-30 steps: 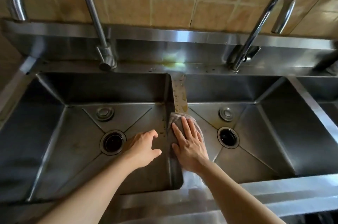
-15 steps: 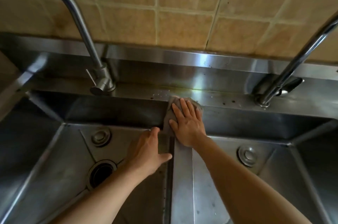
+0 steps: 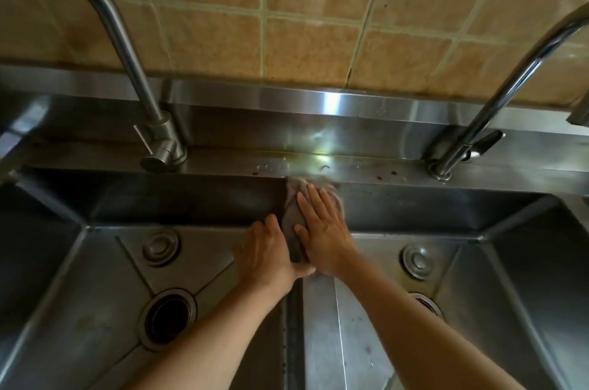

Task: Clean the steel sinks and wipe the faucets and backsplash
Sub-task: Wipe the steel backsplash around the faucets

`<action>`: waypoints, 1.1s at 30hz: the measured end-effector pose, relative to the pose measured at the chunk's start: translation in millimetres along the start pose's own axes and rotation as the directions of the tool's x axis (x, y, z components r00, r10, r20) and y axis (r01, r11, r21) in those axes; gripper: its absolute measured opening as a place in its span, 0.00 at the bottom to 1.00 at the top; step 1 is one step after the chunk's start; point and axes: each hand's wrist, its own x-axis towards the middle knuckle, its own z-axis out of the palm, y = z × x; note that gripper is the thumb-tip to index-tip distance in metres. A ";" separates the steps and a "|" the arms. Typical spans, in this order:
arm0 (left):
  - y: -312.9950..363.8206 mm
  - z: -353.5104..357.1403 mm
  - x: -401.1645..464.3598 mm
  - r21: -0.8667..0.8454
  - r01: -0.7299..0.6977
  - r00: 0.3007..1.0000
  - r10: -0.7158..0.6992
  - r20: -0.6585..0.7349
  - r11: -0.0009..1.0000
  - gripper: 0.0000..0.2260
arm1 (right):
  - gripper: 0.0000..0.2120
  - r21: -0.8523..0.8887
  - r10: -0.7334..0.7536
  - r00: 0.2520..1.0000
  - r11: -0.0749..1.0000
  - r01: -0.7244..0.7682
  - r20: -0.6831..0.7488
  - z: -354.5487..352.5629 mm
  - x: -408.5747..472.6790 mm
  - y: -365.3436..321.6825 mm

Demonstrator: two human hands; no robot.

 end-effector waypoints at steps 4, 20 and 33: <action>0.2 0.1 1.9 0.044 -0.052 0.998 0.054 -0.026 0.998 0.47 | 0.33 0.034 0.038 0.999 0.999 -0.037 -0.018 4.4 -23.4 -10.1; -17.6 -41.3 69.4 0.264 -0.272 0.941 0.313 -0.130 0.926 0.31 | 0.13 0.795 0.483 0.813 0.605 -0.041 -0.326 -39.6 40.7 11.5; 19.3 -27.9 110.7 0.410 -0.267 0.937 0.335 -0.103 0.872 0.27 | 0.22 0.608 0.712 0.505 0.692 -0.389 -0.488 -59.5 48.0 147.6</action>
